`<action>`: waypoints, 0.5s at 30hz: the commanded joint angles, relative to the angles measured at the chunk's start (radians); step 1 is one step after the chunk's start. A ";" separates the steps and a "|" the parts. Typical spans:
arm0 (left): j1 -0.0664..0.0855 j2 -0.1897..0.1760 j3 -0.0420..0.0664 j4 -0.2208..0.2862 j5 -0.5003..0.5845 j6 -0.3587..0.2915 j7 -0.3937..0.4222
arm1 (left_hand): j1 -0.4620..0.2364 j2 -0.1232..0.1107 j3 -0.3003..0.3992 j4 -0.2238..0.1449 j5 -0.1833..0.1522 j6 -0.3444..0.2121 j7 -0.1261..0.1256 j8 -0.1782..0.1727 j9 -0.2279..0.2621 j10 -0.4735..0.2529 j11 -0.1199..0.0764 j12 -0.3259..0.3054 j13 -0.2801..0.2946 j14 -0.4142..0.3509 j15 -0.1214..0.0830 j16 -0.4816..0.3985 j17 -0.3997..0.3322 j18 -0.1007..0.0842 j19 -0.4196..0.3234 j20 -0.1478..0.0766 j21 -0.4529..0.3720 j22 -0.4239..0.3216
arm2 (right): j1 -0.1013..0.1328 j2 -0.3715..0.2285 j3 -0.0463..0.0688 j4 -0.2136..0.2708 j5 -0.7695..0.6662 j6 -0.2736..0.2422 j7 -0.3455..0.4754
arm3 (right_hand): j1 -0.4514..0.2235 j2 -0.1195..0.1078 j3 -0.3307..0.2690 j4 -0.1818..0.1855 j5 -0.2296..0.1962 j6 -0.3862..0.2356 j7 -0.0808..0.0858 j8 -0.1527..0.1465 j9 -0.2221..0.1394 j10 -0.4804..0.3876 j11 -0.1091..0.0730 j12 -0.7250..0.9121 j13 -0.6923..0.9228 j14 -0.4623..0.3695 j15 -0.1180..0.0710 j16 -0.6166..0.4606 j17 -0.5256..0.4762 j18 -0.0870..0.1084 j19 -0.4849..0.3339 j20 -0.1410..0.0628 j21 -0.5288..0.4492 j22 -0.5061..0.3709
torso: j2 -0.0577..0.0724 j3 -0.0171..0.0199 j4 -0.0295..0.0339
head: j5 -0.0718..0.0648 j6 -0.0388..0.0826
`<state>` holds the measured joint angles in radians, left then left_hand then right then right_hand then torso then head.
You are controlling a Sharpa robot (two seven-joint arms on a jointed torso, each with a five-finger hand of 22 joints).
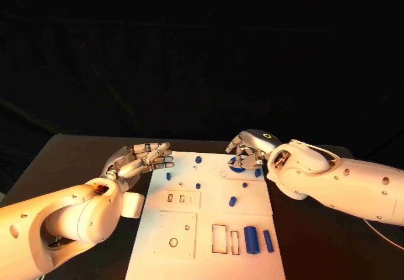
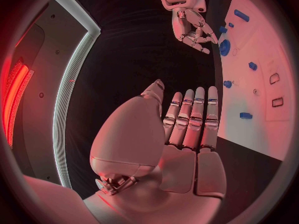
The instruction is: Assemble the parts on the task board
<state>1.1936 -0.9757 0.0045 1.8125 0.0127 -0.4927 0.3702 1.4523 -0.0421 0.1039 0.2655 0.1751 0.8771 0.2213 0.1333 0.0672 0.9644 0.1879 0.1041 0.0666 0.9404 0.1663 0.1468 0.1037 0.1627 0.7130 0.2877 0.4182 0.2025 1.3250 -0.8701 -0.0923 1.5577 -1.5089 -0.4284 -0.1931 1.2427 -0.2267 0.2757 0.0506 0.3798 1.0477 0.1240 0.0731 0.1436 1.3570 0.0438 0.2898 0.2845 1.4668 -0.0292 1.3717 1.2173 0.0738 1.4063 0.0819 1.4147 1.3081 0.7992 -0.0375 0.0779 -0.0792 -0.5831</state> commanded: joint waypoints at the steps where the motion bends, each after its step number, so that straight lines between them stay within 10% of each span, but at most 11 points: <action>1: 0.002 0.002 0.001 -0.001 0.000 0.022 0.003 | 0.003 0.000 -0.003 0.000 -0.005 0.006 0.018 -0.006 -0.001 -0.002 0.007 -0.005 -0.001 -0.009 -0.002 -0.006 -0.001 0.006 -0.006 0.000 -0.003 -0.001 | 0.000 -0.031 0.001 0.019 0.075 0.042 -0.022 | 0.030 0.019 -0.135 0.033 0.029 -0.035 0.002 0.021 0.011 -0.084 0.001 0.222 0.215 0.052 -0.010 0.037 0.052 -0.022 0.011 -0.001 0.012 0.048 | -0.002 0.0053 -0.0082 | -0.001 0.000; 6: 0.002 0.007 0.001 -0.003 0.000 0.023 0.003 | 0.003 0.000 -0.003 0.000 -0.005 0.006 0.018 -0.006 -0.001 -0.002 0.007 -0.005 -0.001 -0.009 -0.002 -0.006 -0.001 0.006 -0.006 0.000 -0.003 -0.001 | 0.000 -0.057 0.001 0.010 0.090 0.065 -0.030 | 0.080 0.046 -0.207 0.083 0.066 -0.070 0.009 0.052 0.026 -0.093 0.007 0.705 0.685 0.069 0.009 0.107 0.166 -0.026 0.029 0.002 0.026 0.077 | -0.003 0.0066 -0.0074 | -0.007 0.000; 15: 0.001 0.012 0.001 -0.007 0.000 0.024 0.002 | 0.003 0.000 -0.004 0.000 -0.005 0.006 0.017 -0.006 -0.001 -0.002 0.007 -0.006 -0.001 -0.009 -0.001 -0.007 -0.001 0.006 -0.007 0.000 -0.002 -0.001 | -0.005 -0.044 0.000 -0.040 0.115 0.083 -0.036 | 0.113 0.057 -0.227 0.117 0.092 -0.091 0.016 0.074 0.035 -0.093 0.011 0.815 0.792 0.075 0.012 0.130 0.206 -0.029 0.037 0.010 0.032 0.091 | -0.001 0.0067 -0.0068 | -0.008 -0.004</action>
<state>1.1937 -0.9660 0.0045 1.8051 0.0127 -0.4888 0.3689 1.4523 -0.0421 0.1039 0.2656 0.1751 0.8771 0.2213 0.1333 0.0672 0.9644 0.1879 0.1041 0.0666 0.9404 0.1662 0.1467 0.1038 0.1627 0.7131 0.2877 0.4182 0.2025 1.3217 -0.9194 -0.0920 1.5228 -1.4156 -0.3771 -0.2189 1.3459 -0.1660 0.0484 0.1633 0.4685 0.9625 0.1389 0.1433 0.1769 1.2655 0.0491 1.0995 1.0712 1.4665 -0.0249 1.4959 1.3081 0.0606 1.4386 0.0899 1.4426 1.3079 0.7973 -0.0309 0.0709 -0.0888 -0.5860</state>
